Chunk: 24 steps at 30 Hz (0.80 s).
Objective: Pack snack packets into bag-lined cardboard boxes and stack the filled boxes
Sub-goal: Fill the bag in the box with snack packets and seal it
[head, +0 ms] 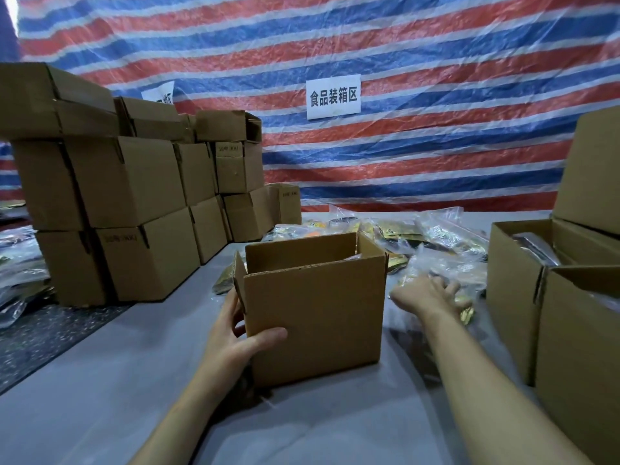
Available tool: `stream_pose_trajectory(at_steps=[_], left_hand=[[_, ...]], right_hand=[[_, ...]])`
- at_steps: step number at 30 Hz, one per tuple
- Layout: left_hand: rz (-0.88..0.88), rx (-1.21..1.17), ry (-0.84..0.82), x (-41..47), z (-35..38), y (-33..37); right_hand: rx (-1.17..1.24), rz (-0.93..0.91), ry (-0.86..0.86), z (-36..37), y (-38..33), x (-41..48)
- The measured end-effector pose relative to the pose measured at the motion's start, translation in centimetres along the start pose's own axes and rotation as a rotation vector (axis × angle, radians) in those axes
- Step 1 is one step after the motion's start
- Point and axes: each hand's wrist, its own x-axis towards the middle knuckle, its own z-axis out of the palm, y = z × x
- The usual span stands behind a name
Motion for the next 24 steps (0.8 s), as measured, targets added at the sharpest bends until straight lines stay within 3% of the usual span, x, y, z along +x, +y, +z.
stream_pose_trajectory(at_steps=[5, 10, 12, 15, 16, 19, 24], left_hand=[[0.023, 0.007, -0.003, 0.0, 0.1, -0.3], [0.024, -0.027, 0.035, -0.1, -0.2, -0.4], [0.015, -0.047, 0.042, 0.0, -0.3, -0.4], [0.017, -0.056, 0.042, -0.1, -0.3, -0.4], [0.018, -0.061, 0.042, -0.1, -0.3, -0.4], [0.016, -0.065, 0.039, 0.0, -0.2, -0.5], [0.010, -0.093, 0.040, 0.1, -0.2, -0.6]], right_hand=[[0.031, -0.016, -0.045, -0.6, -1.1, 0.3], [0.257, -0.054, -0.190, -1.6, -1.5, 1.2], [0.359, -0.016, -0.108, -2.2, -1.1, 1.4], [0.405, 0.087, 0.163, -2.4, -0.1, 1.7], [0.446, 0.121, 0.170, -2.2, 0.4, 1.7], [0.555, 0.185, 0.045, -1.3, 1.5, 2.1], [0.596, 0.126, -0.027, -1.7, 1.4, 2.1]])
